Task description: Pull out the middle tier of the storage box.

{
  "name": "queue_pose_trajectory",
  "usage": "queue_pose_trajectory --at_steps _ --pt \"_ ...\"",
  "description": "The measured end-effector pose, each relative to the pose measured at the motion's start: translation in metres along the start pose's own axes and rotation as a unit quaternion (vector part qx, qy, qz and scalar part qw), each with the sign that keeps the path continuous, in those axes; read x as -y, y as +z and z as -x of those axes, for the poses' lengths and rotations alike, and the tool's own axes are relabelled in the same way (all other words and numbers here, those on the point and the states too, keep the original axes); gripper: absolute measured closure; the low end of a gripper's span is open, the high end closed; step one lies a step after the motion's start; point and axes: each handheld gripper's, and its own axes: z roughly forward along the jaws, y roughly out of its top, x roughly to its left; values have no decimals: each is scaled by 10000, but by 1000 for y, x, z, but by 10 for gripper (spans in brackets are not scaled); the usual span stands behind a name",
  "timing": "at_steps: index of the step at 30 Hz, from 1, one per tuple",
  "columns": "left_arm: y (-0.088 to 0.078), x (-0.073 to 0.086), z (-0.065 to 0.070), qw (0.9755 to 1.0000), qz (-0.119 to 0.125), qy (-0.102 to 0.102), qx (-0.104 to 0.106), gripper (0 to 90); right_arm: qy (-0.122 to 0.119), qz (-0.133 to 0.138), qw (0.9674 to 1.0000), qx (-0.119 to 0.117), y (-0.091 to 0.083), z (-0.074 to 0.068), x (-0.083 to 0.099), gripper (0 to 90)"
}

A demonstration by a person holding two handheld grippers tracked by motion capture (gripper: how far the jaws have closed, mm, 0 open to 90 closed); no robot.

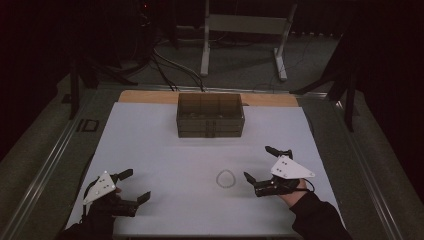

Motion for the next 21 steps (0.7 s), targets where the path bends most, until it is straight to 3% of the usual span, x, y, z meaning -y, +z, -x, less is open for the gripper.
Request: queue_pose_trajectory --at_steps 13,21 --pt "-1 0 0 10000 12 -6 8 10 -273 -14 9996 50 13 6 -11 0" --pt "0 0 0 10000 8 1 16 10 -575 -21 9983 51 22 5 -20 0"
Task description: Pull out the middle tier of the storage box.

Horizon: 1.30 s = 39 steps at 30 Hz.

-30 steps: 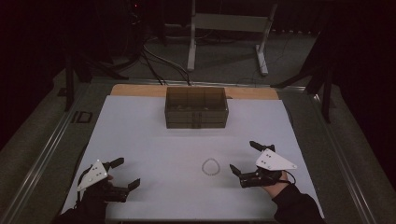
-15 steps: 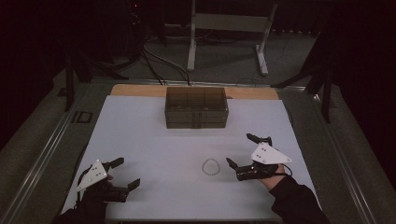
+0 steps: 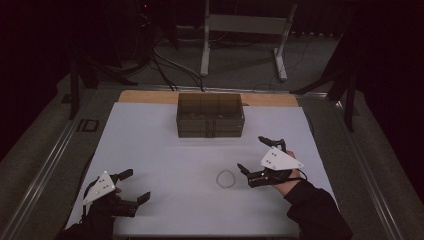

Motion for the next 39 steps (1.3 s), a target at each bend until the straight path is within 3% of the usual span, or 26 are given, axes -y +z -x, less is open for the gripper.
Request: queue_pose_trajectory --at_steps 12,27,36,39 --pt "0 0 1 10000 6 6 35 10 -242 -273 9993 -25 18 -3 -6 0" --pt "-1 0 1 10000 -17 -1 58 10 -596 -366 9975 93 41 -6 -11 0" --pt "-1 -1 1 10000 13 15 49 10 -907 -466 9946 213 52 -8 -15 0" --pt "-2 -1 0 10000 32 9 58 10 -1076 -598 9922 215 58 -9 -16 0"
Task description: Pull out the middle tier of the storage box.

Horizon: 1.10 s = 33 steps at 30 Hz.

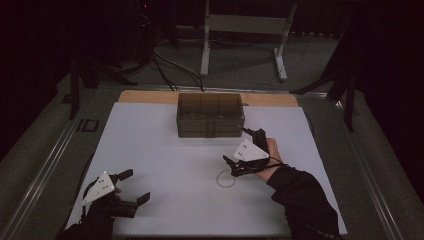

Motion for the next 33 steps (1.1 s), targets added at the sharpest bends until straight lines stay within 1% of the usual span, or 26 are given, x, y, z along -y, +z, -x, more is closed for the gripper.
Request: queue_pose_trajectory --at_steps 4,8,11,12,14,15,18,22,25,27,29,33 --pt "0 0 0 10000 1 -13 0 10 -155 -203 9997 14 8 -4 -2 0" --pt "0 0 0 10000 5 0 -5 10 -310 -300 9991 38 14 -7 -4 0" --pt "0 0 0 10000 26 -17 13 10 -380 -375 9986 25 18 -9 -5 8" --pt "-1 0 0 10000 33 -17 8 10 -426 -440 9981 73 20 -10 -5 19" --pt "-1 0 -1 10000 30 -40 12 10 -499 -489 9975 88 24 -11 -5 19" --pt "0 0 -1 10000 -5 -25 1 10 -511 -504 9973 128 25 -11 -5 19" --pt "0 0 -1 10000 5 -18 9 10 -614 -620 9960 175 29 -13 -5 19" --pt "-1 0 -1 10000 11 -29 13 10 -699 -714 9949 152 35 -14 -5 19" --pt "-1 0 -1 10000 11 -30 3 10 -810 -812 9932 185 38 -15 -4 20" --pt "0 1 -1 10000 -7 -36 11 10 -907 -892 9917 202 40 -16 -4 39" --pt "0 0 -1 10000 0 -27 12 10 -1022 -948 9900 230 43 -18 -4 39" --pt "0 1 -1 10000 -19 -28 11 10 -1145 -1036 9877 249 47 -22 -5 48"
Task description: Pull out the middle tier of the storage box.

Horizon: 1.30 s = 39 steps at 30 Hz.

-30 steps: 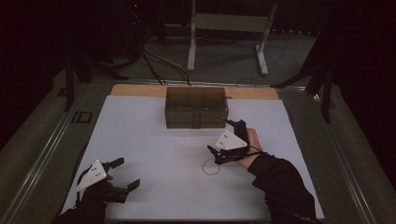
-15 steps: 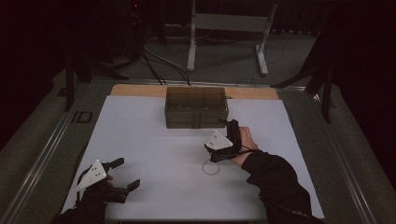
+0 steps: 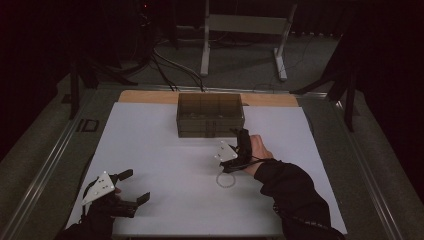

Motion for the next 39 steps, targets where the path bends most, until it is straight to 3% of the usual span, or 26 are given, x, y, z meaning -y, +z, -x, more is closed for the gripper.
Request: queue_pose_trajectory --at_steps 4,11,16,24,27,39 --pt "0 0 0 10000 6 -3 -12 10 -111 -96 9999 34 6 -1 -2 53" --pt "-1 0 -1 10000 5 1 -16 10 -523 -332 9979 170 14 -10 -5 77" --pt "-1 0 -1 10000 6 3 -13 10 -568 -396 9975 167 19 -10 -7 92" --pt "-1 0 -1 10000 24 -10 -16 10 -862 -559 9944 253 28 -13 -11 117" --pt "-1 0 -1 10000 -4 13 -7 10 -849 -576 9944 252 30 -13 -13 117" --pt "-1 1 -1 10000 -17 24 -20 10 -1055 -761 9909 349 41 -18 -19 231"
